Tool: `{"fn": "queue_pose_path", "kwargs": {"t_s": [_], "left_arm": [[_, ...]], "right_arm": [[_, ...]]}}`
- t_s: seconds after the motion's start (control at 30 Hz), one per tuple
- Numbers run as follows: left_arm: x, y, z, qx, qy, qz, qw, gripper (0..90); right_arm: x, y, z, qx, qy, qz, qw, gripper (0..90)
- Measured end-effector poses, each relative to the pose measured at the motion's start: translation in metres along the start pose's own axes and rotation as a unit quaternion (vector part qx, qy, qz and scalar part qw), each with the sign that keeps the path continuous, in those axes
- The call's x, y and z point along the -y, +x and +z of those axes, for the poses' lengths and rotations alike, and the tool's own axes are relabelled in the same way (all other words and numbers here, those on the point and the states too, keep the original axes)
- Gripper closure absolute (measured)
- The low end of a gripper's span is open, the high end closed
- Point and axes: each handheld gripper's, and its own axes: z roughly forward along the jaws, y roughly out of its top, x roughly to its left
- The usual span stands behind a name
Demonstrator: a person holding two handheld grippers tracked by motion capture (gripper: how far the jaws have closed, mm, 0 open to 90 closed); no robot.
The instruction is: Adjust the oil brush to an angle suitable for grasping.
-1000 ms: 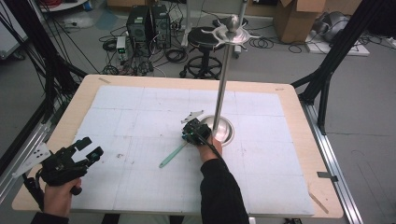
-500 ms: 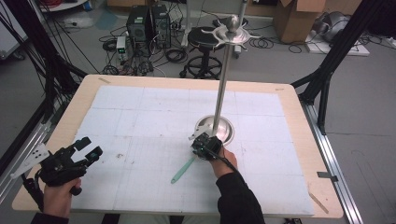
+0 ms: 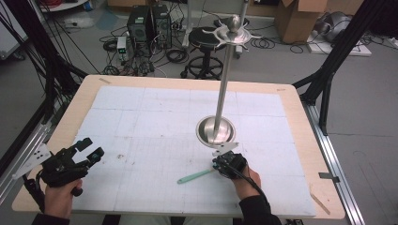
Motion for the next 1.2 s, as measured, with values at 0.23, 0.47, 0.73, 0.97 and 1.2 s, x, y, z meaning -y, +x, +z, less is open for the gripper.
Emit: {"fn": "queue_pose_path", "kwargs": {"t_s": [0.23, 0.47, 0.73, 0.97, 1.2], "left_arm": [[0.001, -0.001, 0.001, 0.001, 0.003, 0.003, 1.0000, 25.8], [0.001, -0.001, 0.003, 0.001, 0.005, 0.003, 1.0000, 25.8], [0.002, -0.002, 0.006, 0.003, 0.010, 0.005, 0.9999, 25.8], [0.002, -0.002, 0.005, 0.002, 0.007, 0.003, 1.0000, 25.8], [0.003, -0.002, 0.006, 0.003, 0.009, 0.004, 0.9999, 25.8]], "right_arm": [[0.034, -0.012, -0.025, 0.014, 0.001, 0.023, 0.9996, 89.1], [0.050, -0.011, -0.039, 0.005, 0.004, 0.037, 0.9993, 89.1], [0.033, 0.017, -0.043, -0.060, -0.081, -0.009, 0.9949, 89.1], [0.018, 0.046, -0.027, -0.151, -0.105, -0.038, 0.9822, 89.1], [0.017, 0.053, -0.006, -0.163, -0.077, -0.041, 0.9827, 89.2]]}}
